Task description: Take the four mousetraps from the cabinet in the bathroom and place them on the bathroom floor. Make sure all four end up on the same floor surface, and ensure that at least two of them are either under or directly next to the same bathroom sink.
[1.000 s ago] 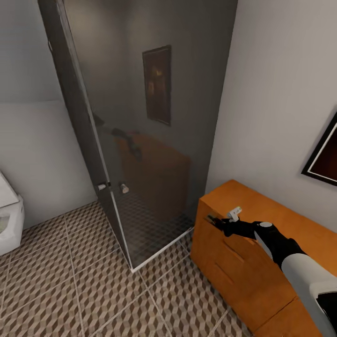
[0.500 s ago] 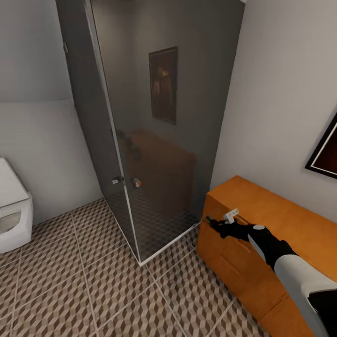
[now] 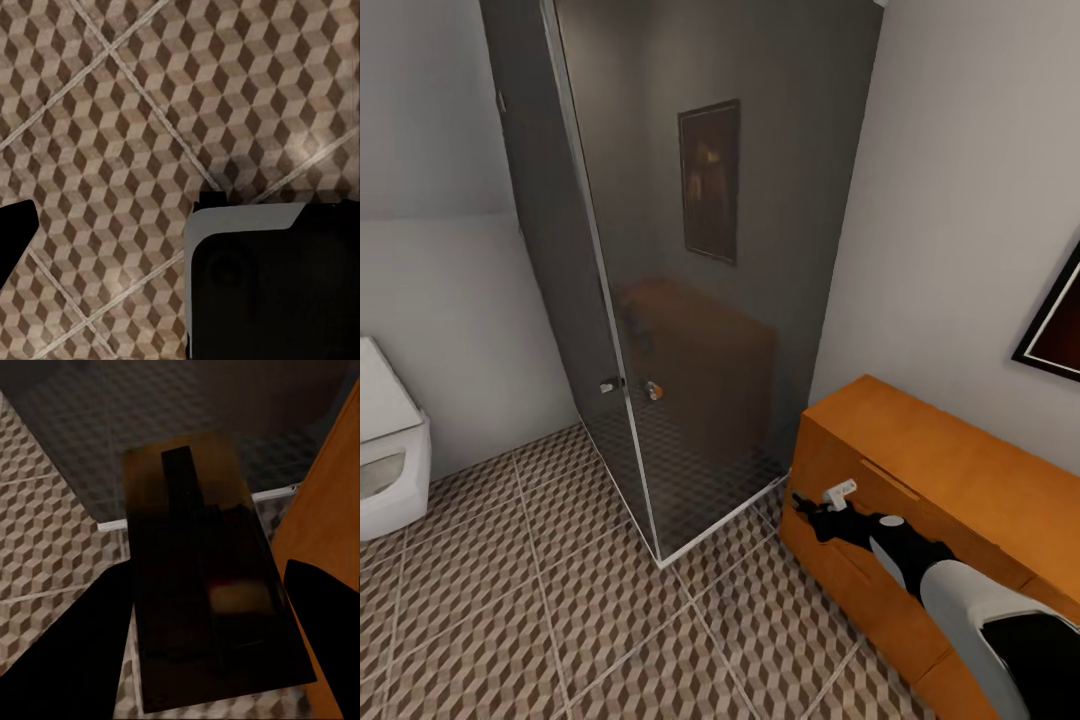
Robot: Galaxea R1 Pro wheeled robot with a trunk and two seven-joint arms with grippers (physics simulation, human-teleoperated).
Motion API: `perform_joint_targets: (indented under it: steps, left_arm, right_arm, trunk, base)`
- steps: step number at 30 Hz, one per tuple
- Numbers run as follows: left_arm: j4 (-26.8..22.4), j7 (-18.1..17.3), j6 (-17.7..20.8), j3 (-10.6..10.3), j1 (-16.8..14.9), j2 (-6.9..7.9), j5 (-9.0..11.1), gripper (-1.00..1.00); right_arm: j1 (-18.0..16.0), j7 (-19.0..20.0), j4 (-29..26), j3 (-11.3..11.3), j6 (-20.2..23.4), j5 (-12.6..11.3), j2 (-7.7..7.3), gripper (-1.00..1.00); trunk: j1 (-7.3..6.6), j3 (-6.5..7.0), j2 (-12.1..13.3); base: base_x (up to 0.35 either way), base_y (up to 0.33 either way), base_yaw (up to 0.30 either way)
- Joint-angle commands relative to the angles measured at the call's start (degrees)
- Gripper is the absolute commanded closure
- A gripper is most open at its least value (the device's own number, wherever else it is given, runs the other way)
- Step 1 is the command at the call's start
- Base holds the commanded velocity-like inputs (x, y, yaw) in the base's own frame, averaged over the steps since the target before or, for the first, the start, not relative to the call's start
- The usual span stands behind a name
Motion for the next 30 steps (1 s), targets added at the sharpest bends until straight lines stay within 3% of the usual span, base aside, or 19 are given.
perform_joint_targets:
  steps: [1, 4, 8, 13, 17, 20, 26, 30]
  left_arm:
    - [-0.3, 0.3, -0.1, -0.5, 0.0, 0.01, 0.3, -1.00]
    - [-1.8, 0.4, 0.0, -0.3, 0.0, -0.03, 0.3, -1.00]
    - [-6.4, 0.8, 0.4, -0.2, 0.0, -0.04, 0.3, -1.00]
    - [-12.7, 1.0, 1.4, -0.2, 0.0, -0.04, 0.3, -1.00]
    - [-17.8, 1.0, 5.0, -0.1, 0.0, -0.09, 0.3, -1.00]
    - [-25.8, 2.8, 11.3, -0.1, -0.1, -0.03, 0.2, -1.00]
    - [-30.6, 6.5, 12.3, -0.1, -0.1, -0.15, 0.2, -1.00]
    - [-33.9, 7.1, 17.3, 0.0, -0.2, -0.12, 0.2, -1.00]
  right_arm:
    - [-0.1, -0.2, 1.1, 0.2, -1.0, 0.2, 0.13, 1.00]
    - [-0.1, -1.7, 6.1, 0.2, -5.5, 0.9, 1.18, 1.00]
    - [0.3, -4.4, 8.5, 0.2, -9.1, 1.1, 2.16, 1.00]
    - [2.5, -5.8, 9.2, 0.2, -10.3, 1.2, 3.04, 1.00]
    - [5.2, -6.2, 9.4, 0.2, -10.8, 1.2, 3.99, 1.00]
    - [10.0, -7.0, 9.5, 0.2, -13.3, 1.2, 4.95, 1.00]
    - [15.5, -10.7, 9.5, 0.2, -16.5, 1.2, 6.12, 1.00]
    - [19.5, -12.5, 9.6, 0.2, -19.2, 1.2, 6.87, 1.00]
  trunk:
    - [0.03, -0.11, -0.1]
    - [0.03, -0.11, -0.1]
    - [0.03, -0.11, -0.1]
    - [0.03, -0.11, -0.1]
    - [0.03, -0.11, -0.1]
    - [0.03, -0.11, -0.1]
    - [0.03, -0.11, -0.1]
    - [0.03, -0.11, -0.1]
  base:
    - [0.000, 0.000, 0.000]
    - [0.000, 0.000, 0.000]
    - [0.000, 0.000, 0.000]
    - [0.000, 0.000, 0.000]
    - [0.000, 0.000, 0.000]
    - [0.000, 0.000, 0.000]
    - [0.000, 0.000, 0.000]
    - [0.000, 0.000, 0.000]
